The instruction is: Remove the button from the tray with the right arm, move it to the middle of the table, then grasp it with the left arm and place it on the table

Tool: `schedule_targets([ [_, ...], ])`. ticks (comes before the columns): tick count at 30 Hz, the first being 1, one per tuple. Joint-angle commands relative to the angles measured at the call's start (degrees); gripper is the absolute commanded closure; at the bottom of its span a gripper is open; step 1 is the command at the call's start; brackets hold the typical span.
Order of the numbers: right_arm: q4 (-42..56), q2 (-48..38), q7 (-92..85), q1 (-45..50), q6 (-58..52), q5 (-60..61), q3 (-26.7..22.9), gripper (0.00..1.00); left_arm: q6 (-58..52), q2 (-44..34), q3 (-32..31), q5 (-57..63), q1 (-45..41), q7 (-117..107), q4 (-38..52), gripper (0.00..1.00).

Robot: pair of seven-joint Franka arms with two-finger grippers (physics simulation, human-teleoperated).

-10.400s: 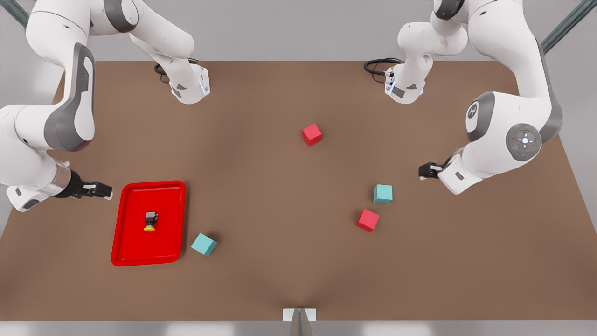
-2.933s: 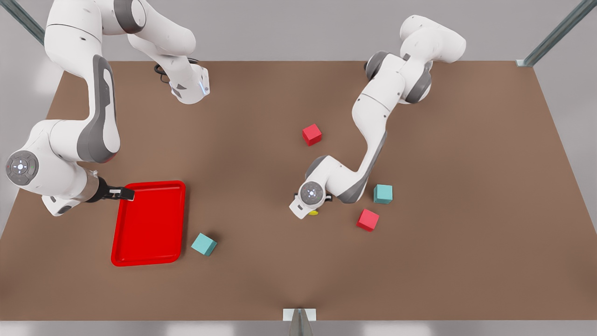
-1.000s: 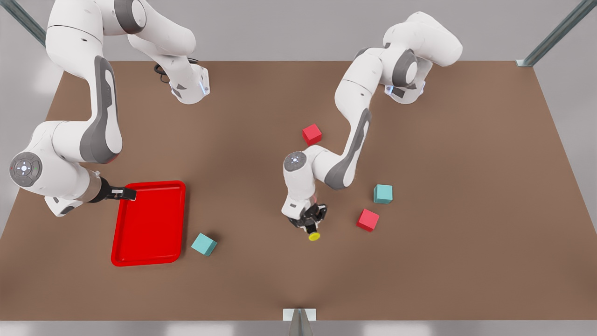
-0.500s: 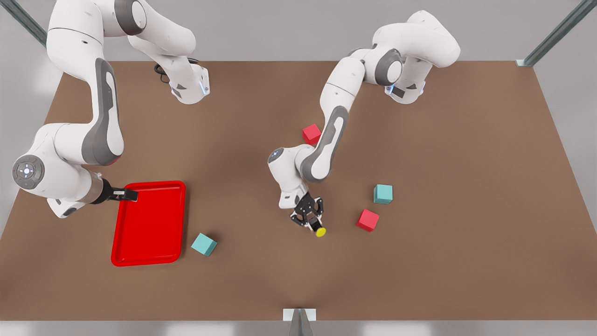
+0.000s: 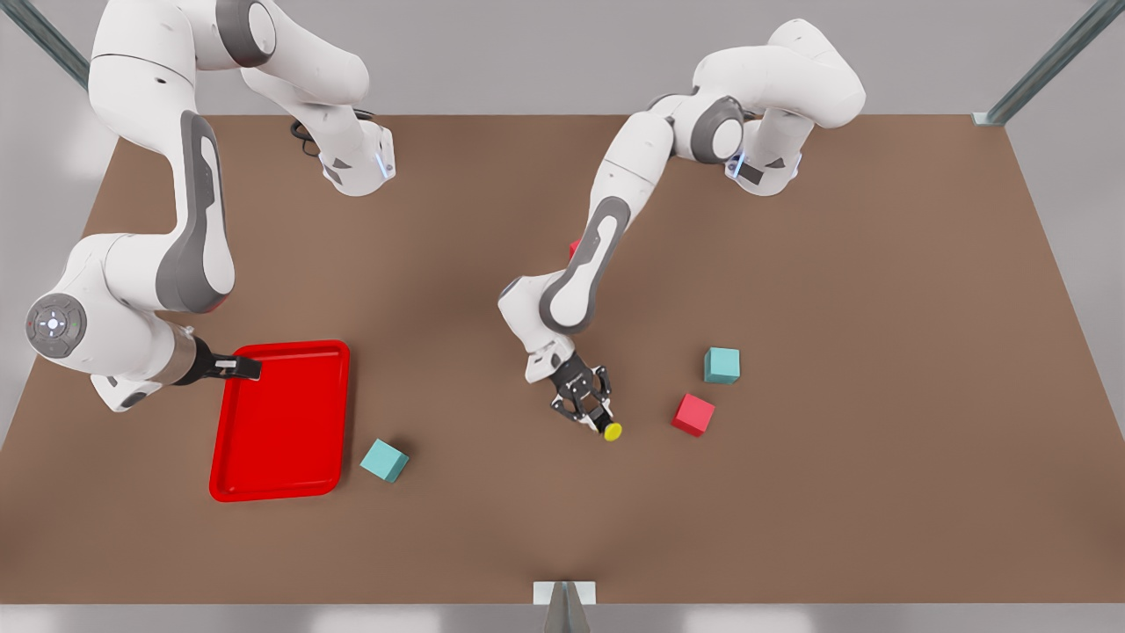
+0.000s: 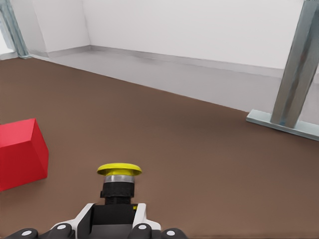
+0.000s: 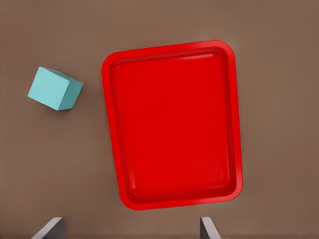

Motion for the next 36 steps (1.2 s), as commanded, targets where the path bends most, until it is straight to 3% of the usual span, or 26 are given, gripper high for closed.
schedule_targets([
  [1, 0.03, 0.03, 0.01, 0.00, 0.05, 0.04, 0.03, 0.00, -4.00, 0.39, -0.04, 4.76, -0.58, -16.32, -0.02, 0.58],
  [8, 0.03, 0.03, 0.01, 0.00, -0.12, 0.04, 0.03, 0.00, -10.68, 2.67, -0.04, 10.73, -1.73, -16.06, 0.07, 0.58],
  [36, 0.03, 0.65, 0.01, 0.18, 0.14, -0.05, 0.03, 0.00, -13.05, 5.14, -0.66, 11.00, -3.13, -16.85, 0.33, 0.57],
])
